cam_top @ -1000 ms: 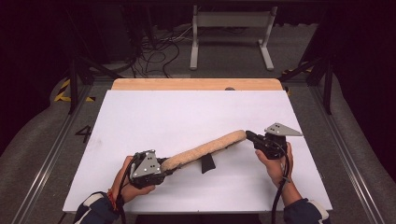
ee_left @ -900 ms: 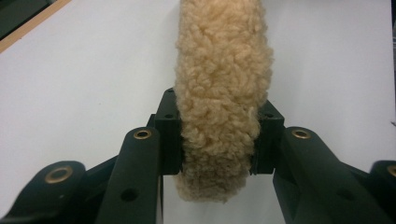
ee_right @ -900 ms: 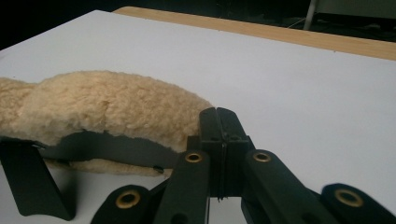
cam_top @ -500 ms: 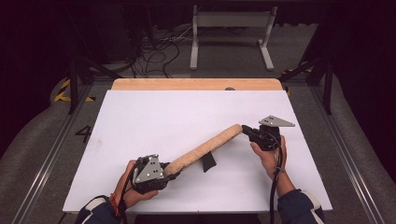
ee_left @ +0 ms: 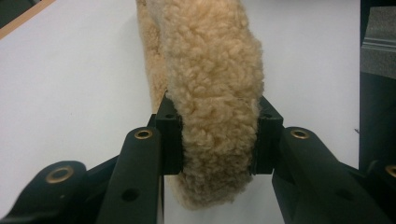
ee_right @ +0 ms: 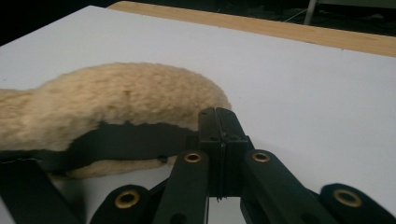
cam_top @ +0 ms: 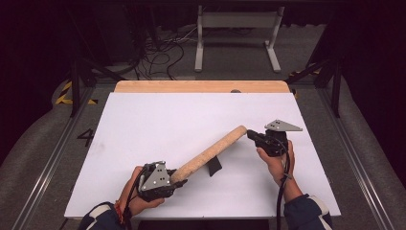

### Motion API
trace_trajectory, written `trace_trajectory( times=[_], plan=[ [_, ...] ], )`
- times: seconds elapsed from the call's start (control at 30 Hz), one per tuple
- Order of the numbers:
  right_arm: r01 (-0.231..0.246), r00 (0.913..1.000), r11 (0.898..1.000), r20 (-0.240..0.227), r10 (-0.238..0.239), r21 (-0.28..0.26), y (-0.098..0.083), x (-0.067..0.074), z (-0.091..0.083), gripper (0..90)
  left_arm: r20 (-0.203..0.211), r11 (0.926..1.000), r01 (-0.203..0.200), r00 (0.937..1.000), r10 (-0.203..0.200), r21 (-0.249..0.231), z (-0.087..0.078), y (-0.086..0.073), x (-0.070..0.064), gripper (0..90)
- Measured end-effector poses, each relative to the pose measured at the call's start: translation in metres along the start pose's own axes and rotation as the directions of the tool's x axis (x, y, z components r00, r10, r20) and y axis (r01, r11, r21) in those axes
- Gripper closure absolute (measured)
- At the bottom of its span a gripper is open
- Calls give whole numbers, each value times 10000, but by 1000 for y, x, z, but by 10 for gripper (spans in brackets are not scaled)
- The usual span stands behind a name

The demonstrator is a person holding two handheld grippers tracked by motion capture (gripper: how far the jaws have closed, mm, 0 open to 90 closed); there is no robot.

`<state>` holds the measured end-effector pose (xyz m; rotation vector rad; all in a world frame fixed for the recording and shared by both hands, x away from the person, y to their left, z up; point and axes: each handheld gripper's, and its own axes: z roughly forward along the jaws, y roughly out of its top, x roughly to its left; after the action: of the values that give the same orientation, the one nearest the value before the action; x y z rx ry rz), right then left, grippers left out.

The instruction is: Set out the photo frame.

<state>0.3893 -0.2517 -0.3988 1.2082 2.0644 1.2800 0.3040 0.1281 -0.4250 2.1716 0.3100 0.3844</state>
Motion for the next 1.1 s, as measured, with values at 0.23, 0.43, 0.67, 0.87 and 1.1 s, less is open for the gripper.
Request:
trace_trajectory(
  times=[0.23, 0.43, 0.67, 0.87, 1.1],
  plan=[
    [361, 9952, 9993, -911, -347, 137, 0, 24, -11, 900, -49, 10000, -87, 9999, 87, -34, 1, 1, -3, 649],
    [245, 9878, 9981, -1550, -155, 561, -2, 37, -8, 883, 0, 9998, -193, 9998, 193, -3, 2, 3, -5, 647],
    [-359, 9764, 9982, -2112, 453, 484, 0, 51, -13, 755, 289, 9992, -387, 9988, 389, -46, 6, 6, -9, 644],
    [-1202, 9633, 9914, -2354, 1292, 525, 0, 56, -14, 496, 569, 9984, -569, 9967, 572, -58, 9, 8, -11, 641],
    [-2507, 9330, 9658, -2498, 2591, 658, 2, 65, -7, 332, 619, 9978, -662, 9959, 660, 7, 9, 8, -13, 641]
  ],
)
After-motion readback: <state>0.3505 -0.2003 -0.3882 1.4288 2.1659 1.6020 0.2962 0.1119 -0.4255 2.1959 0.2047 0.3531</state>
